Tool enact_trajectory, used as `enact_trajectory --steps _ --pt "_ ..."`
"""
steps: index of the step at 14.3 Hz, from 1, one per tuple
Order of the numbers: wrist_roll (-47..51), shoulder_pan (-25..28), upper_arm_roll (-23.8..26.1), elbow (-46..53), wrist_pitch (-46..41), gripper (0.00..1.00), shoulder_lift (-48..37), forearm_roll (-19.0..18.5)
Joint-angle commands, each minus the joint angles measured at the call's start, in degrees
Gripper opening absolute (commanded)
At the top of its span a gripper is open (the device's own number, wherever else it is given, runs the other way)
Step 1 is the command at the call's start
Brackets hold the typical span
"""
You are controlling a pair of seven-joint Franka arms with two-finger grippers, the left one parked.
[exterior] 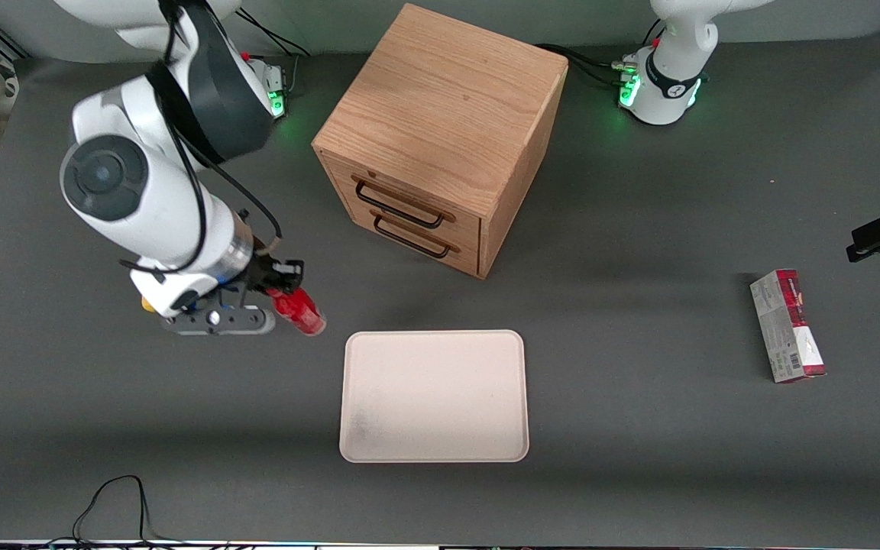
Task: Place coke bottle on tray
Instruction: 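Lift the bottle and carry it with the right gripper to the white tray, then lower the bottle onto the tray's edge and open the right gripper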
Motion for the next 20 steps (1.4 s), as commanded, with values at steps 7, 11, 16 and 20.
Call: enact_trajectory --steps 7,11,16,20 --pt "-1.06 -1.70 1.64 17.22 2.14 0.00 14.80 1.44" --pt "-1.06 -1.61 1.47 17.13 4.78 0.00 17.08 1.27" --pt "-1.06 -1.52 1.64 17.04 7.86 0.00 21.38 1.27" --pt "-1.15 -1.61 1.64 17.04 10.14 0.00 23.59 1.27"
